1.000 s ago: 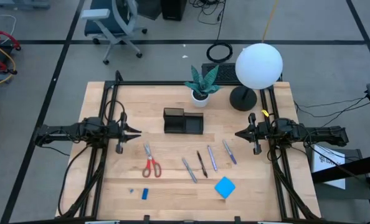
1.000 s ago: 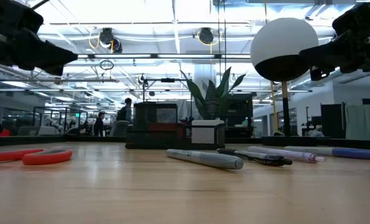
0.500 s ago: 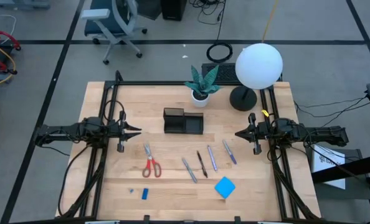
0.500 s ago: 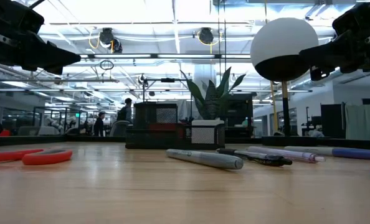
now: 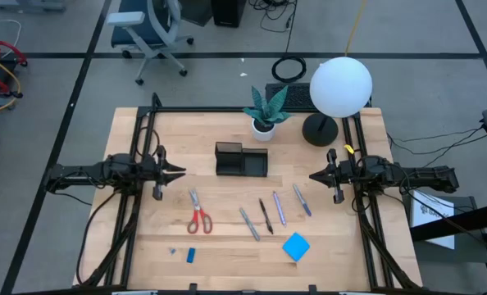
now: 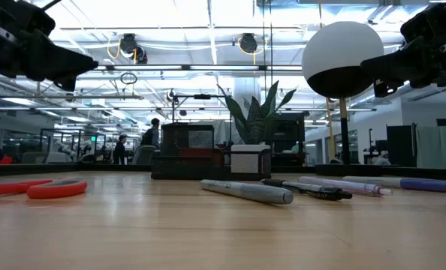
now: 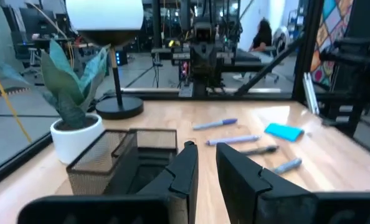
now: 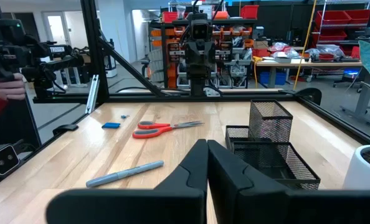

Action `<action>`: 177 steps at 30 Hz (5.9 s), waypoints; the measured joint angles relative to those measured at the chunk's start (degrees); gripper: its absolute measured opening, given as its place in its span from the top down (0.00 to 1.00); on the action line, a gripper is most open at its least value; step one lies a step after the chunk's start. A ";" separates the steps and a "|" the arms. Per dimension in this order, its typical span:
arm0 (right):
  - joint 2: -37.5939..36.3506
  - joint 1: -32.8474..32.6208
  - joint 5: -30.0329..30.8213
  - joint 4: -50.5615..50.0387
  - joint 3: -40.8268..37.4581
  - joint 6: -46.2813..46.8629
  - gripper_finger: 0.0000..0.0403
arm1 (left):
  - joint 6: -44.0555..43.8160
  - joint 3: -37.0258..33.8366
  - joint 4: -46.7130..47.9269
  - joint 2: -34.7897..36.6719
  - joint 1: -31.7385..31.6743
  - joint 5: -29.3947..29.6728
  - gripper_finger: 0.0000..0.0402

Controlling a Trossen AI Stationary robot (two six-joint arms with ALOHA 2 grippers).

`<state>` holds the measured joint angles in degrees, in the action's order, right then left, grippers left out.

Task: Pick and place office supplies into organizer
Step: Put the blue marker into the black desk organizer

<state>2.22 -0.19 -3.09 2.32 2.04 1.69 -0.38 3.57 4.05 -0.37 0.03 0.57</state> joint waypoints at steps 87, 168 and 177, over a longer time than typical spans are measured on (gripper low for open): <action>2.61 -0.02 -8.92 26.95 4.36 10.27 1.00 | -0.09 -0.04 -11.60 -0.01 0.02 0.97 0.83; 70.36 -1.44 9.28 -79.05 94.53 40.12 1.00 | -0.07 -0.04 -11.53 0.00 0.01 1.04 0.83; 75.55 -4.34 14.12 -86.02 94.53 44.22 1.00 | -0.09 -0.04 -11.05 0.00 0.00 1.04 0.83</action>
<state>77.77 -4.53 11.02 -83.70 96.57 45.92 -0.47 3.53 -7.01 -0.37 0.03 1.61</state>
